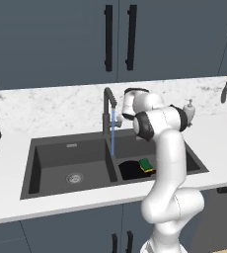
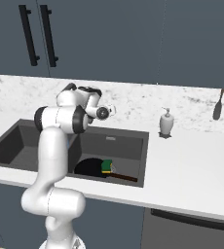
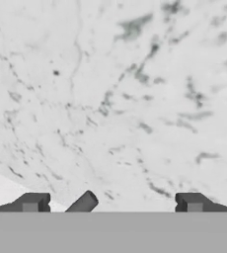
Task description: Pick the pan and sponge and place them into the sink. Then turn on the water.
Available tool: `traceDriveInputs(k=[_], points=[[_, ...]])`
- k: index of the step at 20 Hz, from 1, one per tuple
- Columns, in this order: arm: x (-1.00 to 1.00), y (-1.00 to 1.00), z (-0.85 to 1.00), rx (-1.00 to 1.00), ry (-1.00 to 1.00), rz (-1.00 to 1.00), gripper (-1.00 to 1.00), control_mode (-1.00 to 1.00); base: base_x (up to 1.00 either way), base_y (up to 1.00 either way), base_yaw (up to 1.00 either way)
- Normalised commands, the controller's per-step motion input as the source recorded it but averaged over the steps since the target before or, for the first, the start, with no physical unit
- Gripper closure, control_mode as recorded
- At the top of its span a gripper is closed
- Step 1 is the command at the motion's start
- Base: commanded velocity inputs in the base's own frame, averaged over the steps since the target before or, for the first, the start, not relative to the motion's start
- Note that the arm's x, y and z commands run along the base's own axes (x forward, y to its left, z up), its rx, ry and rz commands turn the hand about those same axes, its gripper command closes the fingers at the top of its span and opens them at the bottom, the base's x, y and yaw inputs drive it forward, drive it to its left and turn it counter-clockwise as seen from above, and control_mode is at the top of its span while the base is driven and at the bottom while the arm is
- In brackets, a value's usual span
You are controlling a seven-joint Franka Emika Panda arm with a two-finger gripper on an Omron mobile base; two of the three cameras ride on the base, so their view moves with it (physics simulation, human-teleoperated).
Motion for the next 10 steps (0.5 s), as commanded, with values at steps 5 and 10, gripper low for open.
traceDriveInputs(k=[5,10], points=[[-0.47,-0.99,0.13,0.03,0.00,0.00,-1.00,-1.00,0.00,0.00,0.00],[-0.68,-0.89,0.32,0.05,0.00,0.00,-1.00,-1.00,0.00,0.00,0.00]])
